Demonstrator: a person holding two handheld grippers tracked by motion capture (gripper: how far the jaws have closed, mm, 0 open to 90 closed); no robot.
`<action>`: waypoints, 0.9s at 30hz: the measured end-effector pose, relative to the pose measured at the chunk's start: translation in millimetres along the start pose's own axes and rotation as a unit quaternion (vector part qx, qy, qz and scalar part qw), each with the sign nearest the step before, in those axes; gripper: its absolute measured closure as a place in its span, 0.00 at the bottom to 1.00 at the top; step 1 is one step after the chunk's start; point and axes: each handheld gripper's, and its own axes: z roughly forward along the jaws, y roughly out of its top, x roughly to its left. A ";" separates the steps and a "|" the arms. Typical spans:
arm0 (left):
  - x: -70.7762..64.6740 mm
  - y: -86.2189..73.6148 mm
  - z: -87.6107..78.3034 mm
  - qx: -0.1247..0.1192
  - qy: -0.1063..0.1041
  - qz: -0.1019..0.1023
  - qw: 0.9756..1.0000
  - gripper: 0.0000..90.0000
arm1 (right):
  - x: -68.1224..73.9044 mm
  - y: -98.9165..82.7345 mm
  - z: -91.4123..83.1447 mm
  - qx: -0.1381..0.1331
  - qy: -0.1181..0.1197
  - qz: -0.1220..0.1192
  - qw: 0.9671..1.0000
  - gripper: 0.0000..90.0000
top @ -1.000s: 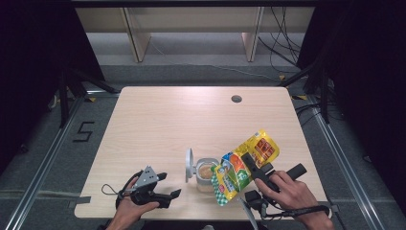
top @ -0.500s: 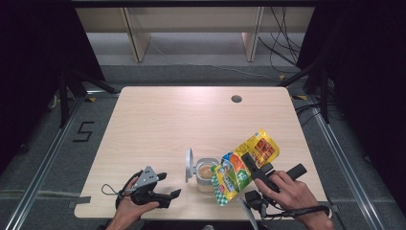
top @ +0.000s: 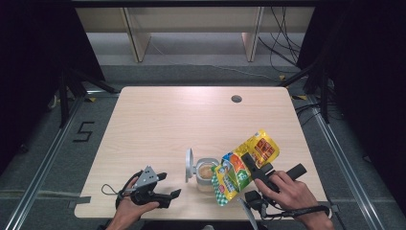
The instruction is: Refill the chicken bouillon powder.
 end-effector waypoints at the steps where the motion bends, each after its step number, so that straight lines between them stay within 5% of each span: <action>1: 0.2 0.0 -0.1 0.001 0.001 0.001 1.000 0.21 | 0.1 -0.4 0.0 -0.001 -0.001 -0.001 1.000 0.70; 27: -1.4 0.0 1.1 -0.003 0.000 -0.008 1.000 0.21 | 0.6 -2.1 -0.2 0.001 0.001 0.002 1.000 0.70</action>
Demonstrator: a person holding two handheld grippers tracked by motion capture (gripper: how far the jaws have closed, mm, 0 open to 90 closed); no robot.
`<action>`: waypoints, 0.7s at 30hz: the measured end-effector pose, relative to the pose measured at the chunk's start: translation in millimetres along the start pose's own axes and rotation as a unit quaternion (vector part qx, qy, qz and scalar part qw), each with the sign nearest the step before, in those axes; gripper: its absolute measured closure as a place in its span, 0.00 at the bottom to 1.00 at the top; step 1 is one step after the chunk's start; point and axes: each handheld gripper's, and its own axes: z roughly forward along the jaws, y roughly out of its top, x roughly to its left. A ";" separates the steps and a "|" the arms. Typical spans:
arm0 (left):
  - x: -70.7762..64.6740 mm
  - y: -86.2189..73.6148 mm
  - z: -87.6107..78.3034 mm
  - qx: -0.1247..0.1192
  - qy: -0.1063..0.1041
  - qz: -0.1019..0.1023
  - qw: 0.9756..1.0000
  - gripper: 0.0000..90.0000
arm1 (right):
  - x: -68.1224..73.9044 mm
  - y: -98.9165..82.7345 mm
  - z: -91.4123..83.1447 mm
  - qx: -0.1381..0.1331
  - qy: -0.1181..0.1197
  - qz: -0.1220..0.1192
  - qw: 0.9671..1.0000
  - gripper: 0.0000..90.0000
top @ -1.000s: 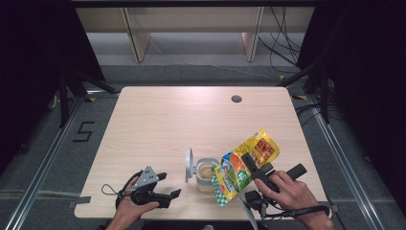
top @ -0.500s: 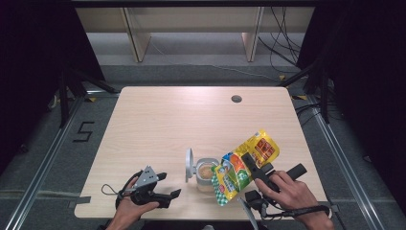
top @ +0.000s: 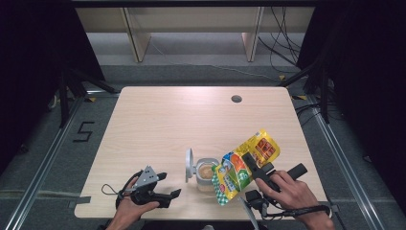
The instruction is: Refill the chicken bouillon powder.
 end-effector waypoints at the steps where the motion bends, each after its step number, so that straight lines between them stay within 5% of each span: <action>1: -0.5 -0.4 0.4 -0.001 -0.002 -0.005 1.000 0.21 | 0.2 0.1 0.5 -0.002 -0.003 0.004 1.000 0.70; 5: 1.7 0.2 -0.8 0.003 0.000 0.008 1.000 0.21 | 0.5 -0.2 0.5 -0.003 -0.002 0.007 1.000 0.70; 21: 1.5 0.1 -1.2 0.003 0.000 0.007 1.000 0.21 | 1.4 -0.6 1.1 -0.006 -0.004 0.008 1.000 0.70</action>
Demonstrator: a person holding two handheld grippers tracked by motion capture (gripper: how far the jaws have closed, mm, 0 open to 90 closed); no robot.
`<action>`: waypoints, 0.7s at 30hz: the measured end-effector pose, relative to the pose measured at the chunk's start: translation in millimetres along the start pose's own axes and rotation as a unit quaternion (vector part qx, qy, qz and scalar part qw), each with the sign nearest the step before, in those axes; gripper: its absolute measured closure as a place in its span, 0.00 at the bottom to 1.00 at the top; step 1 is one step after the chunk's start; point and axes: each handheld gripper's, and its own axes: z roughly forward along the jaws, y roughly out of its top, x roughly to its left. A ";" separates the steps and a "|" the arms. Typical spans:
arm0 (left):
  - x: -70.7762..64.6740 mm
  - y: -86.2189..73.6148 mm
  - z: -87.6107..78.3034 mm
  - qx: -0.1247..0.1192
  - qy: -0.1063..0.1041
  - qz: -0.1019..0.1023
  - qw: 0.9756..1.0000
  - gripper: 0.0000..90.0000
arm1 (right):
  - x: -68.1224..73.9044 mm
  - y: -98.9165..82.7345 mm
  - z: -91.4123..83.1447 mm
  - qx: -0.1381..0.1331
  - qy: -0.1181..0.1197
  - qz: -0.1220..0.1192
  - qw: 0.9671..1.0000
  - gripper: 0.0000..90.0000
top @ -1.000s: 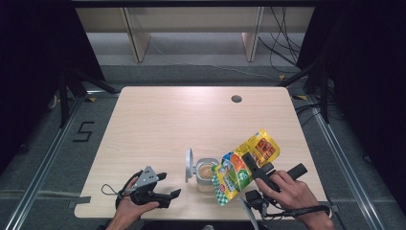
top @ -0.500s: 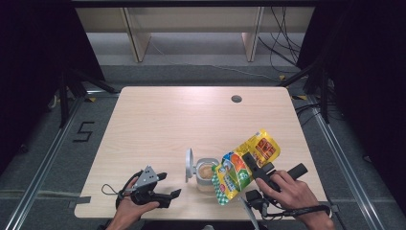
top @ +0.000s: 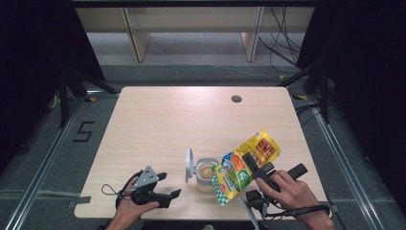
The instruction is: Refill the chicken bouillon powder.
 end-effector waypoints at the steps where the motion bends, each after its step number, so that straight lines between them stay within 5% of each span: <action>1: 0.1 -0.3 0.5 -0.004 -0.001 0.000 1.000 0.21 | 0.2 -0.1 -0.2 0.000 -0.001 0.000 1.000 0.70; 21: 0.2 -0.2 0.2 -0.003 -0.003 -0.001 1.000 0.21 | 2.9 -4.0 1.2 -0.012 0.006 0.023 1.000 0.71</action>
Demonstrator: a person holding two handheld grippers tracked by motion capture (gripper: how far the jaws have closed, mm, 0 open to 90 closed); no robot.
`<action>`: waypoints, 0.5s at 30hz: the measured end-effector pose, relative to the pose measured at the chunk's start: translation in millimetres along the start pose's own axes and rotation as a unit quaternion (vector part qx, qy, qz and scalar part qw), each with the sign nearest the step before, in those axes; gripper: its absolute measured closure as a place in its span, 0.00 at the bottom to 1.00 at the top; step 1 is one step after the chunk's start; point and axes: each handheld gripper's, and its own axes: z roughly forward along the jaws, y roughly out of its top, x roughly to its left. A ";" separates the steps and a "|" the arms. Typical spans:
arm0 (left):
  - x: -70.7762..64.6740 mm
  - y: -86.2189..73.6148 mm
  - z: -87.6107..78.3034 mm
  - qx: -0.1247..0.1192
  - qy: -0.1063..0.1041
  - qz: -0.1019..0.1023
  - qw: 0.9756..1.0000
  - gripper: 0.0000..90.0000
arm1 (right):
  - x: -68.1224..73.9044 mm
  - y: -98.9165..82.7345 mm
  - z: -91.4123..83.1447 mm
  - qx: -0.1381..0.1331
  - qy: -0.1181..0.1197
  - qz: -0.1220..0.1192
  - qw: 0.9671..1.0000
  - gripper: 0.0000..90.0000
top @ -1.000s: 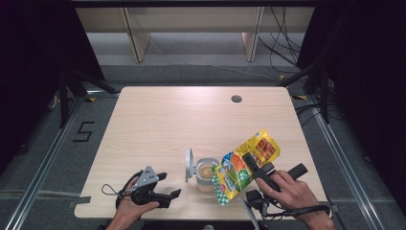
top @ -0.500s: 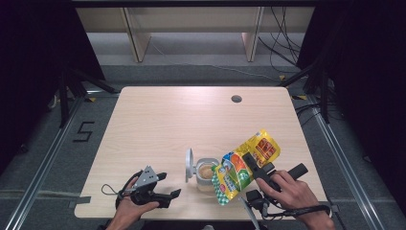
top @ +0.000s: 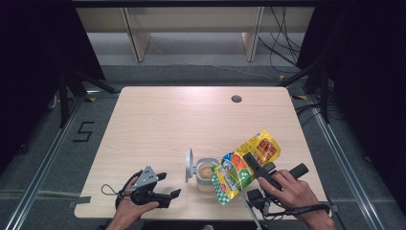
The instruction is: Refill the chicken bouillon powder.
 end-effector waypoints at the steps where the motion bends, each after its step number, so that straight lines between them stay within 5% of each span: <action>1: 0.0 0.0 0.0 0.000 0.000 0.000 1.000 0.21 | 0.7 -0.2 0.7 -0.002 -0.001 0.004 1.000 0.71; 3: 0.2 0.1 -0.2 0.001 0.001 0.001 1.000 0.21 | 2.3 -1.4 1.4 -0.004 0.003 0.011 1.000 0.71; 4: 0.1 0.0 -0.3 0.001 0.002 0.000 1.000 0.21 | 4.6 -1.6 1.4 -0.002 0.004 0.034 0.999 0.71; 8: 0.2 -0.1 -0.4 0.000 0.002 0.000 1.000 0.21 | 4.3 -6.0 3.0 -0.008 0.012 0.029 0.999 0.71; 10: 0.2 -0.1 -0.3 0.000 0.002 -0.001 1.000 0.21 | 7.2 -8.6 3.0 -0.013 0.013 0.054 0.998 0.71; 14: 0.0 -0.1 -0.5 -0.001 0.002 -0.002 1.000 0.21 | 7.6 -11.2 4.6 -0.028 0.008 0.061 0.998 0.71; 15: -0.3 -0.2 -0.5 0.000 0.003 -0.005 1.000 0.21 | 10.7 -12.2 3.8 -0.022 0.016 0.083 0.996 0.71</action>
